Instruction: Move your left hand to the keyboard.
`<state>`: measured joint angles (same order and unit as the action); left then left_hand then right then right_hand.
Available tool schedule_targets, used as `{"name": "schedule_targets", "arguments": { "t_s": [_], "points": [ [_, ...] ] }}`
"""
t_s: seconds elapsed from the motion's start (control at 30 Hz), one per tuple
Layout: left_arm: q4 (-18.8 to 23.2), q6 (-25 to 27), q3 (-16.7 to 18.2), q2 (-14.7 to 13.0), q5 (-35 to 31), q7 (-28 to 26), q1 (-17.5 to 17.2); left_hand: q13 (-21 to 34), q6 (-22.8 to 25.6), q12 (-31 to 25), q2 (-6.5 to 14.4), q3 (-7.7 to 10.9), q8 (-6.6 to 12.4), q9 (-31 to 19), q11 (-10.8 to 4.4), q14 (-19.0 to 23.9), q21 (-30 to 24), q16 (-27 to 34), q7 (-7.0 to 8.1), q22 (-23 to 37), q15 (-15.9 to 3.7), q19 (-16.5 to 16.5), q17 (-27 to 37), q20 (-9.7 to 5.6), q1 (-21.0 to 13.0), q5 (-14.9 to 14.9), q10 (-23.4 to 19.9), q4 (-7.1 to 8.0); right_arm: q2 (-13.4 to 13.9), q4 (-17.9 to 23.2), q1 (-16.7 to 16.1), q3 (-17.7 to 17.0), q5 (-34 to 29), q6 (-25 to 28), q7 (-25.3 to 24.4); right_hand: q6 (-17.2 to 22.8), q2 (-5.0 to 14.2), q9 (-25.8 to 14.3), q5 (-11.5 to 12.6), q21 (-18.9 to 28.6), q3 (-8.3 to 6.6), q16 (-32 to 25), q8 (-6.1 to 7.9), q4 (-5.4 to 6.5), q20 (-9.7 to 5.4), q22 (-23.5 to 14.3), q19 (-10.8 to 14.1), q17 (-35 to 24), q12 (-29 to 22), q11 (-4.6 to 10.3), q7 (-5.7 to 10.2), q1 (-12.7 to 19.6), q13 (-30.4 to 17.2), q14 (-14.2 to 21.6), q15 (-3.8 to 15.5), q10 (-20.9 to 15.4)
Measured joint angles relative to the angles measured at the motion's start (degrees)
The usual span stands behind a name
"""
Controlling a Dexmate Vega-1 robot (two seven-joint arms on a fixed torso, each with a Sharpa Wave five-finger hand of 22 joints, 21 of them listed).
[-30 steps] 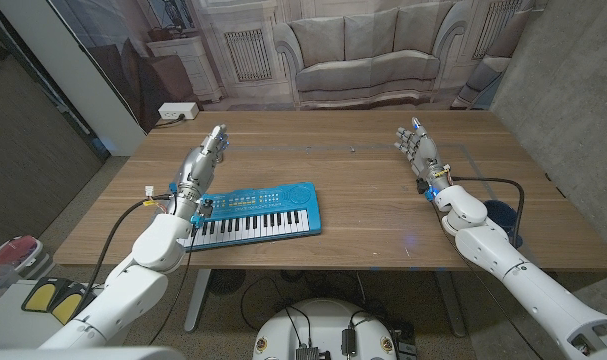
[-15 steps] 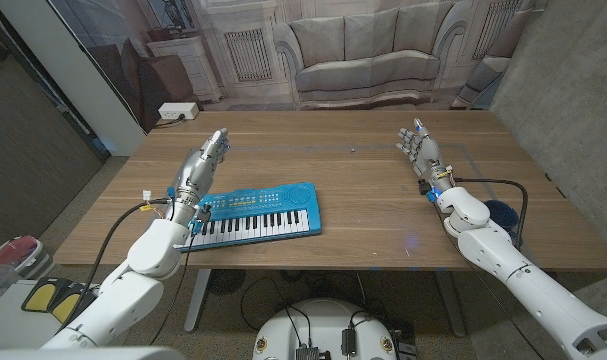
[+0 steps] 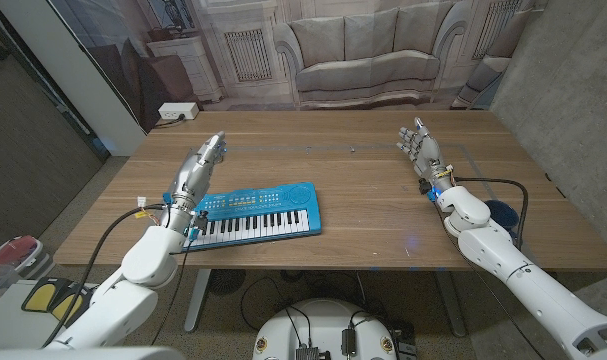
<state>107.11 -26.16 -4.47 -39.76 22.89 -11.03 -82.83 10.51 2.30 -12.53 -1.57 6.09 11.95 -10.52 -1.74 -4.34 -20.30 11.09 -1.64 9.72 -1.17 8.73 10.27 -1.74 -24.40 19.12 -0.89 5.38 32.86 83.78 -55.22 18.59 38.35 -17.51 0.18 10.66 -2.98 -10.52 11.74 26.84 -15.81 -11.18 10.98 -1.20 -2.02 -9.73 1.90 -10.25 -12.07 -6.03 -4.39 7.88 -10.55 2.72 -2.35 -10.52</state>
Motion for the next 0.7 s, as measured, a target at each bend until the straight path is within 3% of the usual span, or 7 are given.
{"name": "schedule_targets", "arguments": {
  "t_s": [0.7],
  "points": [
    [1.4,-2.3,1.7,2.3,-4.0,-1.6,-4.3,0.0,0.2,0.0,0.1,-0.16,0.00,0.0,0.31,0.2,0.4,0.0,-0.21,0.0,-0.19,-0.3,0.0,-0.31,-0.1,0.0,-0.3,-0.16,-0.2,-0.6,0.5,0.1,-0.1,0.0,0.2,0.3,-0.01,0.0,0.0,-0.4,0.00,0.0,0.00,0.00,-0.12,0.0,0.9,0.0,-0.2,0.10,-0.31,0.0,0.0,0.3,0.31,-0.5]
  ]
}}
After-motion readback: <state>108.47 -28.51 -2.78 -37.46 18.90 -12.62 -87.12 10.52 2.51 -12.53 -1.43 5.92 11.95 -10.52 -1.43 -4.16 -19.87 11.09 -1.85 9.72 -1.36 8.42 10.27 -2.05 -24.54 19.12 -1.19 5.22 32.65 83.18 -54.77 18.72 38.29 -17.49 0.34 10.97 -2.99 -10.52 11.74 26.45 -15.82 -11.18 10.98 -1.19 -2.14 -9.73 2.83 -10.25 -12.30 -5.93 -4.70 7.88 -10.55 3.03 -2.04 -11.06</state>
